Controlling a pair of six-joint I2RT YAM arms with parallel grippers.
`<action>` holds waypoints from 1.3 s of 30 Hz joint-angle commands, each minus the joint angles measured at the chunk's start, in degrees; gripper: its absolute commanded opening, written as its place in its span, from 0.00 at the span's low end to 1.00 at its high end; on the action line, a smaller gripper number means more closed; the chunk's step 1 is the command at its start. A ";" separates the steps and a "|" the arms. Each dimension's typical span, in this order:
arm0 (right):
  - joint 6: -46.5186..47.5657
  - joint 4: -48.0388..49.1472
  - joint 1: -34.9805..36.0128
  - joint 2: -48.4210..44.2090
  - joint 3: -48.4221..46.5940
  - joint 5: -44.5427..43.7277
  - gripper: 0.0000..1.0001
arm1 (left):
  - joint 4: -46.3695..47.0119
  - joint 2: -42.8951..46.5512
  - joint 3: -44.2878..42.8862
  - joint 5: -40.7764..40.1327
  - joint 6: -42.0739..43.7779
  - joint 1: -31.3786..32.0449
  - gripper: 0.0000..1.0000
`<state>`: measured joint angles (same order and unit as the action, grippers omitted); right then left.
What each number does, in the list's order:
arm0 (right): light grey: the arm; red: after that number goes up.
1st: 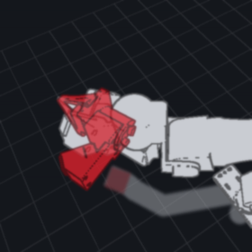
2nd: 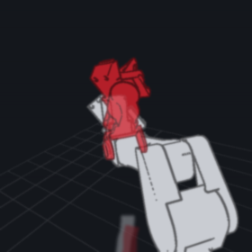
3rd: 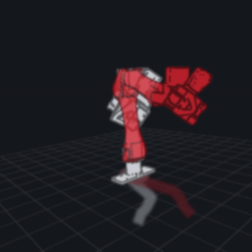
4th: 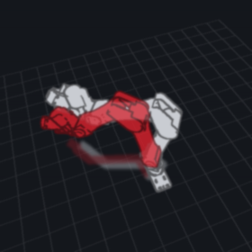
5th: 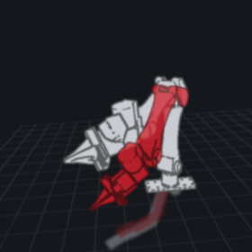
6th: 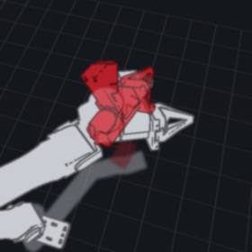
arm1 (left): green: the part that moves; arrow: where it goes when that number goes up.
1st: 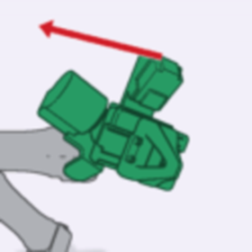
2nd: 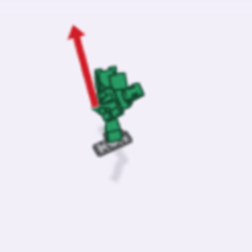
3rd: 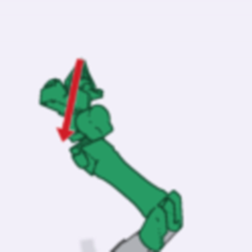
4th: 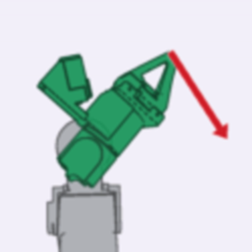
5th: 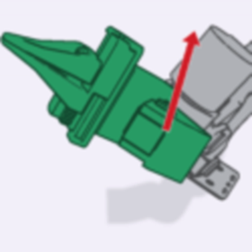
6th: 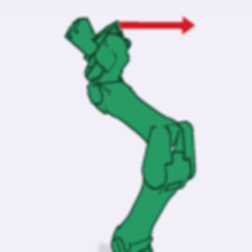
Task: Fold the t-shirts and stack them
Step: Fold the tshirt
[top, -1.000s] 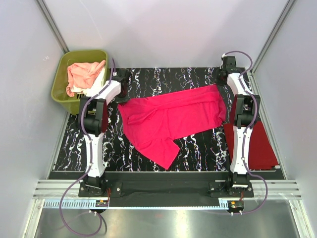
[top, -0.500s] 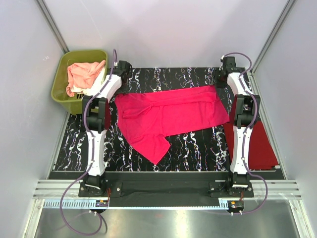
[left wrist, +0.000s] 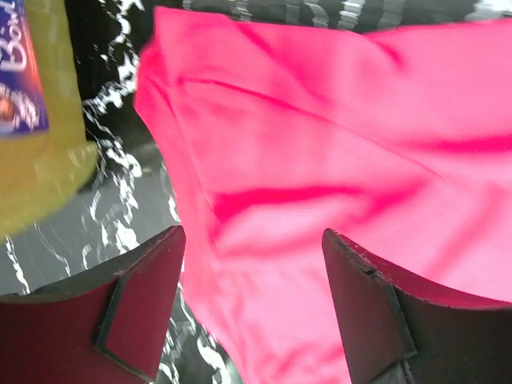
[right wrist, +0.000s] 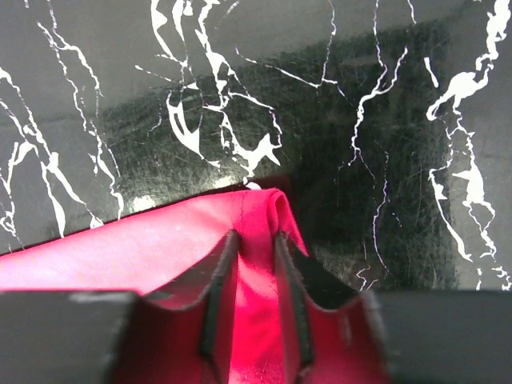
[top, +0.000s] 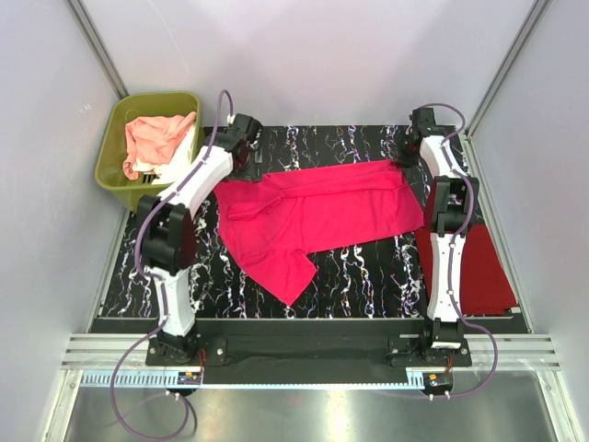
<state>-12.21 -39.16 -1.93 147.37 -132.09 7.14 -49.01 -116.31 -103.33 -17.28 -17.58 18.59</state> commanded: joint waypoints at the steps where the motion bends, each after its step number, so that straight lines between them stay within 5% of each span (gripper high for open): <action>1: -1.94 -1.98 -0.35 1.08 -3.17 -0.28 0.27 | -1.78 8.54 1.99 2.16 -2.54 0.57 0.75; 7: -2.91 1.01 -1.05 -2.25 1.57 -4.67 0.01 | -3.54 16.80 7.17 2.16 -3.60 1.63 0.71; 18: -3.88 5.67 -3.43 -2.80 1.06 -6.01 0.00 | -1.79 24.20 20.09 11.12 -5.53 2.15 0.62; 24: -4.84 1.90 -3.43 -2.78 -2.65 -5.89 0.52 | -0.65 22.72 21.42 12.80 -5.71 2.15 0.64; 26: -4.84 1.19 -3.43 -4.54 -1.69 -8.35 0.63 | -0.03 21.75 20.89 12.71 -5.62 2.07 0.65; 32: -3.88 -0.39 -3.43 -13.41 4.89 -9.51 0.68 | 2.69 15.86 17.81 13.67 -1.42 0.49 0.56; 36: -5.28 2.85 -3.43 -21.92 14.91 -5.30 0.61 | 5.59 10.42 16.50 16.22 -0.08 -3.54 0.43; 39: -6.86 6.72 -3.43 -27.20 23.62 -3.19 0.56 | 6.91 7.69 15.62 20.08 0.00 -6.54 0.42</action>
<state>-17.41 -36.62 -5.63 127.61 -113.23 1.28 -45.39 -106.98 -84.88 -1.56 -19.11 15.20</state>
